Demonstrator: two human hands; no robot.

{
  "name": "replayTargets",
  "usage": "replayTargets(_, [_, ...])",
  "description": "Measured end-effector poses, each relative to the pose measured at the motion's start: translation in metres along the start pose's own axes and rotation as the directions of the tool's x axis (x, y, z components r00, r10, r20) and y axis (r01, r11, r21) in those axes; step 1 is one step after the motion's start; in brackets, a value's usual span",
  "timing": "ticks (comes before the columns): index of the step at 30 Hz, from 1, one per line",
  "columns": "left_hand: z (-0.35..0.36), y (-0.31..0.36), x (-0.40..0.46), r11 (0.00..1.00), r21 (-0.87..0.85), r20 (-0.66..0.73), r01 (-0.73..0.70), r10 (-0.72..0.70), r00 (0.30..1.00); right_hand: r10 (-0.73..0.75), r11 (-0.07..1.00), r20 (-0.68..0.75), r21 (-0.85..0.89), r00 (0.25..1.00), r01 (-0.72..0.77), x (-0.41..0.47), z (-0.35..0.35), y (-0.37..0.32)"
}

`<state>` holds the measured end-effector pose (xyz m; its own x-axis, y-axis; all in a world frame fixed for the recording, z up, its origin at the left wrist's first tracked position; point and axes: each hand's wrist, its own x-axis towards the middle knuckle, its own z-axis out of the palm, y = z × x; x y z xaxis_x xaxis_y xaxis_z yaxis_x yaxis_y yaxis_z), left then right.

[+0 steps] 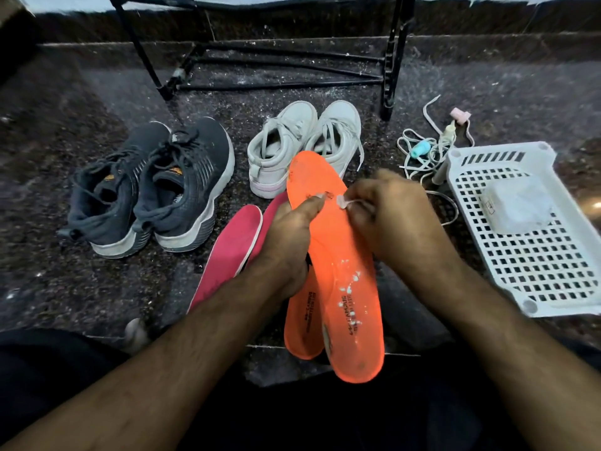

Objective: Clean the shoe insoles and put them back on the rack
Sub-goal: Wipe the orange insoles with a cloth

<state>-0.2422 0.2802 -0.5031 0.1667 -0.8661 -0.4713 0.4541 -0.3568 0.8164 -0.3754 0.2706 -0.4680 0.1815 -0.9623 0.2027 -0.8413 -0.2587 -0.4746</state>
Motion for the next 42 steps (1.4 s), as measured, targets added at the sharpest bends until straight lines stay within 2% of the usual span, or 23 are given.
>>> replayTargets(5, [-0.007, -0.001, 0.006, 1.000, -0.002, -0.006, 0.020, -0.020, 1.000, -0.228, 0.971, 0.229, 0.128, 0.946, 0.202, -0.030, 0.011, -0.038])
replayTargets(7, [-0.006, 0.003, 0.005, 0.999, -0.049, 0.012, 0.009, -0.008, 1.000, -0.233, 0.968, 0.214, 0.140, 0.949, 0.207, -0.022, 0.004, -0.026])
replayTargets(10, [-0.002, 0.008, 0.003, 0.997, -0.075, -0.005, -0.014, 0.014, 1.000, -0.110, 0.993, 0.130, 0.048, 0.985, 0.105, -0.005, -0.007, 0.002])
replayTargets(12, [-0.002, 0.006, 0.003, 0.998, -0.058, -0.014, -0.013, 0.012, 1.000, -0.098, 0.995, 0.137, 0.019, 0.986, 0.096, -0.002, -0.006, 0.005])
replayTargets(17, [-0.007, 0.001, 0.009, 1.000, -0.024, -0.048, -0.005, 0.004, 0.999, -0.304, 0.953, 0.308, 0.107, 0.902, 0.285, -0.022, 0.012, -0.026])
replayTargets(19, [-0.004, 0.002, 0.006, 1.000, -0.028, -0.018, 0.000, 0.000, 1.000, -0.255, 0.967, 0.240, 0.089, 0.937, 0.240, -0.015, 0.009, -0.015])
replayTargets(21, [-0.003, 0.001, 0.004, 1.000, -0.023, 0.000, -0.003, 0.003, 1.000, -0.141, 0.990, 0.116, 0.018, 0.983, 0.140, -0.001, 0.003, 0.004])
replayTargets(23, [-0.003, 0.001, 0.002, 1.000, -0.011, -0.003, 0.014, -0.014, 1.000, -0.070, 0.997, 0.027, -0.020, 0.997, 0.070, 0.006, 0.000, 0.013])
replayTargets(25, [-0.003, 0.001, 0.002, 1.000, -0.002, -0.010, 0.019, -0.019, 1.000, -0.110, 0.994, 0.041, 0.001, 0.993, 0.110, 0.002, 0.003, 0.005])
replayTargets(28, [-0.004, -0.001, 0.003, 1.000, 0.006, -0.005, 0.023, -0.023, 1.000, -0.244, 0.970, 0.171, 0.049, 0.955, 0.239, -0.015, 0.012, -0.016])
replayTargets(30, [-0.004, -0.002, 0.004, 1.000, 0.006, 0.006, 0.014, -0.014, 1.000, -0.214, 0.977, 0.146, 0.029, 0.966, 0.212, -0.009, 0.009, -0.009])
replayTargets(33, [-0.005, 0.001, 0.005, 1.000, -0.008, 0.002, -0.024, 0.024, 1.000, -0.076, 0.996, 0.030, 0.042, 0.997, 0.074, 0.007, -0.003, 0.008])
replayTargets(35, [-0.004, 0.003, 0.004, 0.999, -0.011, -0.018, -0.035, 0.035, 0.999, -0.124, 0.991, 0.035, 0.055, 0.992, 0.121, 0.000, 0.000, 0.004])
replayTargets(38, [-0.005, 0.001, 0.005, 0.998, 0.001, -0.052, -0.058, 0.058, 0.997, -0.287, 0.957, 0.204, 0.101, 0.936, 0.272, -0.024, 0.013, -0.025])
replayTargets(40, [-0.004, 0.000, 0.005, 0.999, -0.016, -0.048, -0.049, 0.048, 0.998, -0.266, 0.964, 0.206, 0.080, 0.942, 0.255, -0.021, 0.012, -0.022])
replayTargets(42, [-0.002, 0.003, 0.003, 0.998, -0.052, -0.033, -0.026, 0.025, 0.999, -0.172, 0.985, 0.098, 0.024, 0.980, 0.170, -0.005, 0.005, -0.002])
